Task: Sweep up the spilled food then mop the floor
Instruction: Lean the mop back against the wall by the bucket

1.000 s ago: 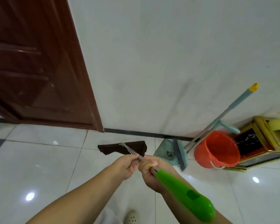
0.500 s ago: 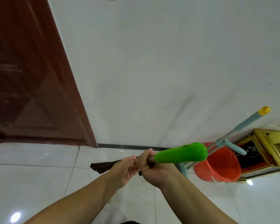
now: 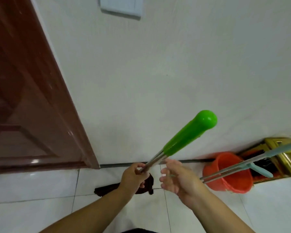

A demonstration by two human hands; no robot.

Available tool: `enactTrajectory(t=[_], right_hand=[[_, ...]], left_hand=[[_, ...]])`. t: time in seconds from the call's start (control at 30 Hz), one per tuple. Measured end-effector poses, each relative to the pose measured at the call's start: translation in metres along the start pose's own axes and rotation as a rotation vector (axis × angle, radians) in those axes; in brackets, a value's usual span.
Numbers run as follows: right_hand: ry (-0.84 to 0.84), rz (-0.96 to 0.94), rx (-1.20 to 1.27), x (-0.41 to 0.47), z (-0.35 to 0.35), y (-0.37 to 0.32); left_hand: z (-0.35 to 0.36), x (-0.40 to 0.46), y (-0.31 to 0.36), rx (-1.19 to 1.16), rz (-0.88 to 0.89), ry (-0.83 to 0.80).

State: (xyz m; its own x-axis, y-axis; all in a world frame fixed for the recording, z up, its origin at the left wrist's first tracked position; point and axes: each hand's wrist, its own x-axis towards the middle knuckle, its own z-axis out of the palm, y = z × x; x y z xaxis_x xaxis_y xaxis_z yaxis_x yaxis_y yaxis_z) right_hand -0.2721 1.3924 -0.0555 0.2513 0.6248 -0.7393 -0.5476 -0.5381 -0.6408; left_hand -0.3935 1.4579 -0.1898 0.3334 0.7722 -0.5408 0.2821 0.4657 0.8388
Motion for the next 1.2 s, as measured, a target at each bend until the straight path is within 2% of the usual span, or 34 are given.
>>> enactTrajectory(t=[0.07, 0.13, 0.27, 0.37, 0.5, 0.63, 0.73, 0.87, 1.03, 1.2], right_hand=[[0.094, -0.205, -0.221, 0.012, 0.003, -0.004], [0.046, -0.367, -0.402, 0.016, 0.016, -0.012], [-0.053, -0.594, -0.643, 0.025, 0.047, -0.025], [-0.068, -0.698, -0.656, 0.036, 0.061, -0.034], [-0.064, -0.873, -0.663, 0.042, 0.079, -0.064], [-0.054, -0.878, -0.751, 0.067, 0.096, -0.085], [-0.036, -0.777, -0.815, 0.095, 0.102, -0.082], [0.030, -0.750, -0.867, 0.118, 0.102, -0.084], [0.019, -0.731, -0.975, 0.134, 0.104, -0.095], [0.005, -0.680, -0.907, 0.137, 0.093, -0.088]], left_hand=[[-0.009, 0.013, 0.004, 0.232, 0.117, 0.024], [-0.016, 0.023, 0.008, 0.379, 0.236, 0.049], [-0.025, 0.037, 0.016, 0.438, 0.299, -0.012], [-0.032, 0.045, 0.025, 0.472, 0.315, -0.001], [-0.041, 0.050, 0.050, 0.365, 0.344, 0.042], [-0.045, 0.060, 0.070, 0.391, 0.313, 0.075], [-0.045, 0.077, 0.072, 0.376, 0.268, 0.116], [-0.042, 0.092, 0.076, 0.368, 0.294, 0.142], [-0.041, 0.108, 0.085, 0.405, 0.273, 0.189], [-0.037, 0.109, 0.083, 0.431, 0.285, 0.229]])
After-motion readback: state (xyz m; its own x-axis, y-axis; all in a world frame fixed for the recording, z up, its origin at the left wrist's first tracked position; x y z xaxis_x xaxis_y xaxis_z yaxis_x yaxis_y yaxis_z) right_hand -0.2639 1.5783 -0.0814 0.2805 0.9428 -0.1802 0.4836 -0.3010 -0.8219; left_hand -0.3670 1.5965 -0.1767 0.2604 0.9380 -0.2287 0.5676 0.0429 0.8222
